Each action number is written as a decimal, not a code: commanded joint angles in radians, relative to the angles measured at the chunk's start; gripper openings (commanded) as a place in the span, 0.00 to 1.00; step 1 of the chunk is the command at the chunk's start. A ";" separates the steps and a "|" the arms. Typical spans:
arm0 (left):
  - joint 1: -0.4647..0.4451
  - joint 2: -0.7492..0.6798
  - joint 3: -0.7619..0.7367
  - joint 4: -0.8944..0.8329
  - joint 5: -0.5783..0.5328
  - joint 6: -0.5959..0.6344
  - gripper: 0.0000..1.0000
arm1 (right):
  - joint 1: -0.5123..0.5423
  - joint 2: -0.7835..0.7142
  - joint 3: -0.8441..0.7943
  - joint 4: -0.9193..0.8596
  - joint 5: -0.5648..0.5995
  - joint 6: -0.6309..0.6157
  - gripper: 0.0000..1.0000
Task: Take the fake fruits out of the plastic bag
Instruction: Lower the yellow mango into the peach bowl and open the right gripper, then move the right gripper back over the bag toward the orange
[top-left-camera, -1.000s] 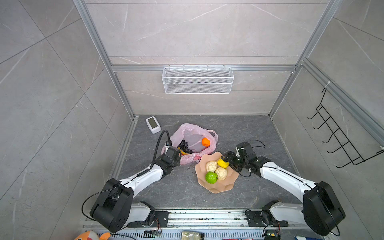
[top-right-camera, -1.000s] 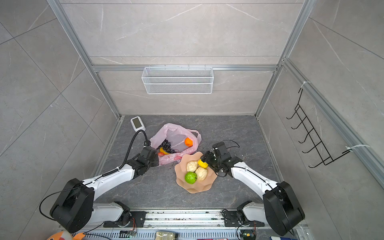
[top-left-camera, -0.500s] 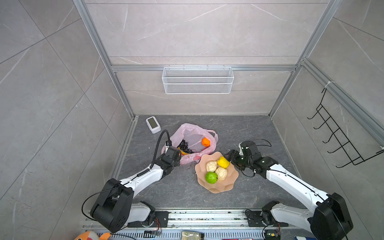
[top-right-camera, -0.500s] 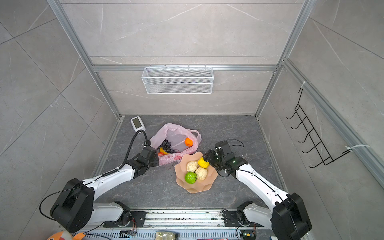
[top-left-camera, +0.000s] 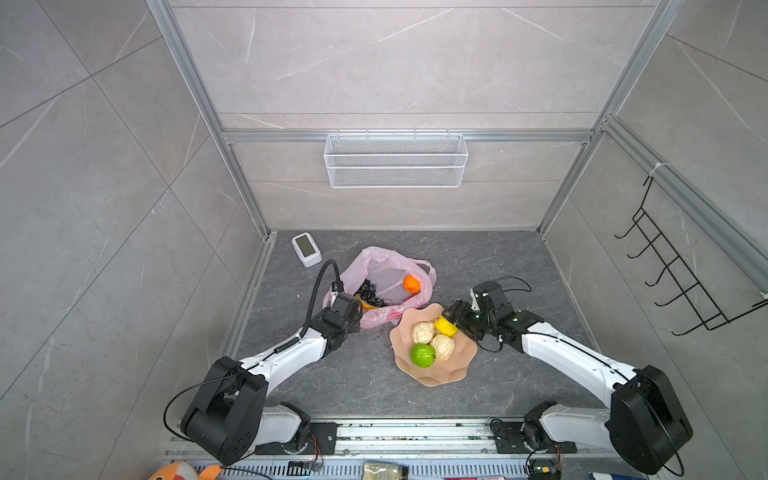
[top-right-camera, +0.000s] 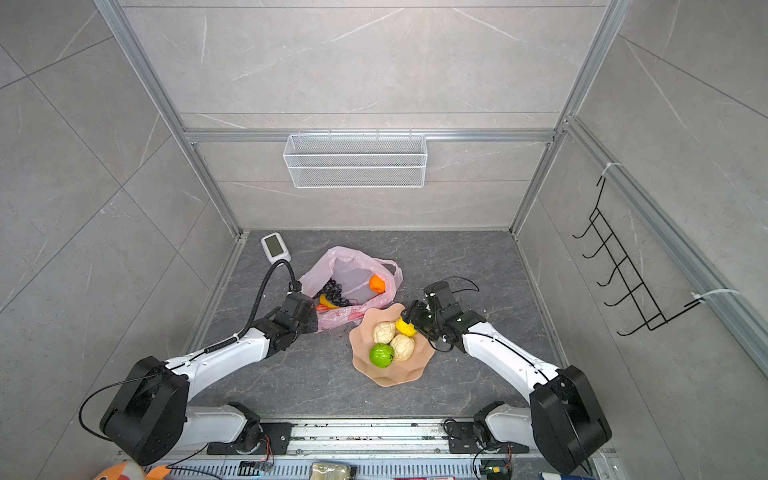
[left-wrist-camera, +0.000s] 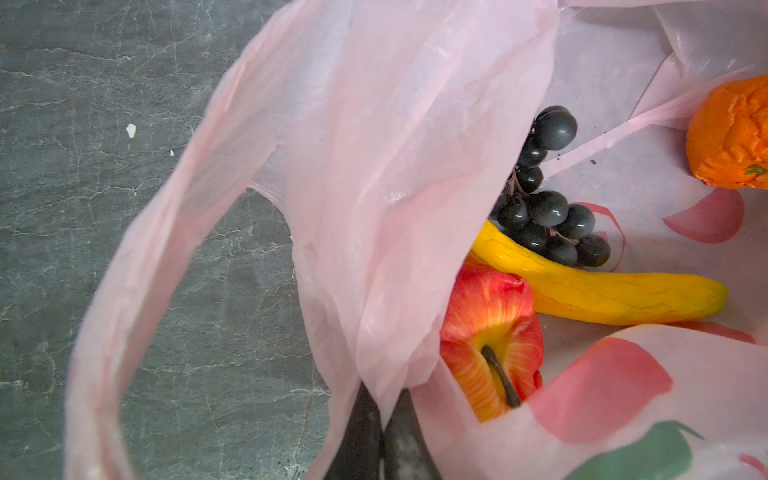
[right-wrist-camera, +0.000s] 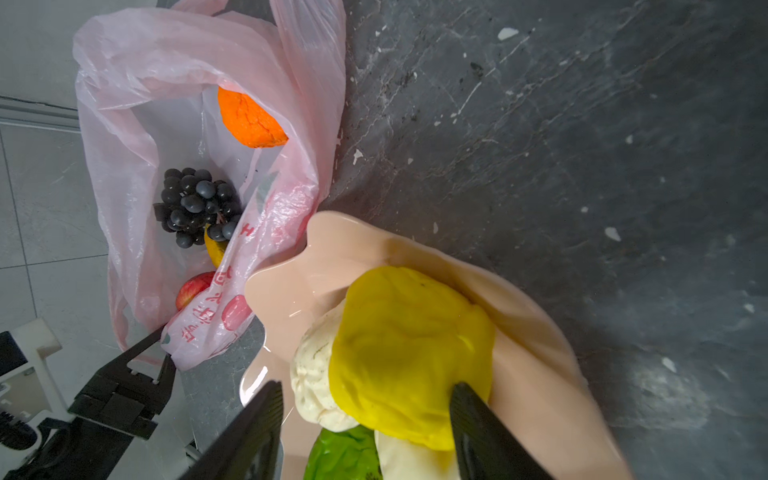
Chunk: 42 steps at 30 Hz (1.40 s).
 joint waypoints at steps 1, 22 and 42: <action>-0.002 0.003 0.021 0.010 -0.014 0.015 0.00 | 0.007 0.006 -0.017 -0.007 0.014 -0.002 0.66; -0.002 0.006 0.023 0.010 -0.010 0.014 0.00 | 0.045 0.045 -0.041 0.041 0.028 0.023 0.67; -0.002 0.034 0.038 0.012 0.022 0.017 0.00 | 0.216 0.070 0.322 -0.346 0.414 -0.225 0.81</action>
